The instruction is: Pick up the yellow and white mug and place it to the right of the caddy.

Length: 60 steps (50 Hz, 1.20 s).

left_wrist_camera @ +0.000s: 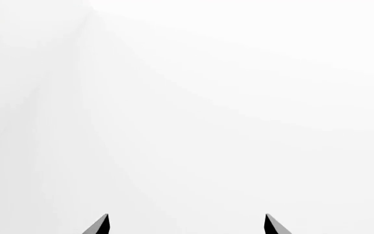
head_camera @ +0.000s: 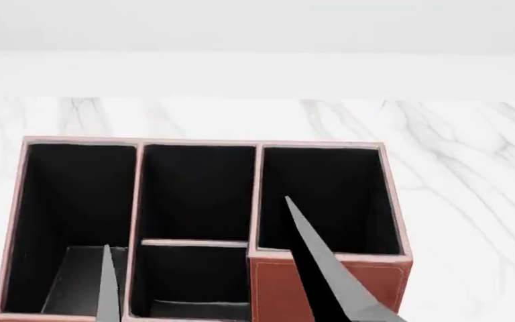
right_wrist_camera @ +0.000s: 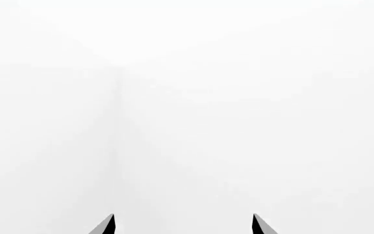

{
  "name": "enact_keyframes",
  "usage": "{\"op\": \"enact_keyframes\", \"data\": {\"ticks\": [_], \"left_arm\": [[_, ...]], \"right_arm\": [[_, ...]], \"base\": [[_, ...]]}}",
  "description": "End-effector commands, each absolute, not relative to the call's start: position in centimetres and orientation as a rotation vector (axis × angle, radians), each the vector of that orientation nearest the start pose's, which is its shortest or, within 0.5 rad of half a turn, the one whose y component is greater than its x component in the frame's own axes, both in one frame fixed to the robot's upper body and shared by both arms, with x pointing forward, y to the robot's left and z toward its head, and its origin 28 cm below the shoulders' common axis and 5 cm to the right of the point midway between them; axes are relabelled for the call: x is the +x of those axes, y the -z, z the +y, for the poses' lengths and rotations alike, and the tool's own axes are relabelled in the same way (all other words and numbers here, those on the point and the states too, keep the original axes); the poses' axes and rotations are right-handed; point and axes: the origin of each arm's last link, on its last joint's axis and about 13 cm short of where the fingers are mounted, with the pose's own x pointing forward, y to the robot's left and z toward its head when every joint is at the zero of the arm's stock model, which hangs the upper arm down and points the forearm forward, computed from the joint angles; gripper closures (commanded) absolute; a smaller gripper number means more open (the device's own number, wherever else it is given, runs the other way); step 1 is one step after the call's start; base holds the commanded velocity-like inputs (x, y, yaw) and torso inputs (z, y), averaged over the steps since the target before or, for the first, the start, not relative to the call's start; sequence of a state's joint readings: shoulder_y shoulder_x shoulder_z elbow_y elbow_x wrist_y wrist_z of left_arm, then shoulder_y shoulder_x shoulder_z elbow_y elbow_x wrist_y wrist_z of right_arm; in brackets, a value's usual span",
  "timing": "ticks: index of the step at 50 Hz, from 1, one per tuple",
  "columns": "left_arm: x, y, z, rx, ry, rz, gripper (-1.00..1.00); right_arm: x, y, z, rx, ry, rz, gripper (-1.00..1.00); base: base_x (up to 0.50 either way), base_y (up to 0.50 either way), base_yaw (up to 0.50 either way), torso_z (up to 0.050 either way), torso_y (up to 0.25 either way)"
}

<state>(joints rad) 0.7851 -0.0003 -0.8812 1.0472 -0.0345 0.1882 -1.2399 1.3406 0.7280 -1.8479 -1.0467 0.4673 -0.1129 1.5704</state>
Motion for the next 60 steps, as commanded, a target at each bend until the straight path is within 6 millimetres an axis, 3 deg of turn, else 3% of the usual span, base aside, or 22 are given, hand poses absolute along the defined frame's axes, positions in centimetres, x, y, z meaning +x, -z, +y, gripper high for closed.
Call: {"op": "enact_keyframes", "data": {"ticks": [1, 14, 21, 33, 60], "left_arm": [[1.7, -18.2, 30.3, 0.377, -1.626, -0.859, -1.0], [1.7, -18.2, 30.4, 0.377, -1.626, -0.859, -1.0], [1.7, -18.2, 30.4, 0.377, -1.625, -0.859, -1.0], [1.6, -18.3, 30.5, 0.377, -1.628, -0.861, -1.0], [1.7, -18.2, 30.4, 0.378, -1.625, -0.858, -1.0]], "right_arm": [[10.2, -20.0, -2.7, 0.19, -0.484, -0.529, -1.0], [9.9, -18.9, -1.6, 0.113, -0.447, -0.369, -1.0], [9.9, -18.5, -0.7, 0.153, -0.538, -0.244, -1.0], [10.8, -17.4, -0.4, 0.199, -0.55, -0.132, -1.0], [10.2, -13.4, 1.5, 0.141, -0.691, -0.015, -1.0]], "base": [[0.0, 0.0, 0.0, 0.0, 0.0], [0.0, 0.0, 0.0, 0.0, 0.0], [0.0, 0.0, 0.0, 0.0, 0.0], [0.0, 0.0, 0.0, 0.0, 0.0], [0.0, 0.0, 0.0, 0.0, 0.0]]}}
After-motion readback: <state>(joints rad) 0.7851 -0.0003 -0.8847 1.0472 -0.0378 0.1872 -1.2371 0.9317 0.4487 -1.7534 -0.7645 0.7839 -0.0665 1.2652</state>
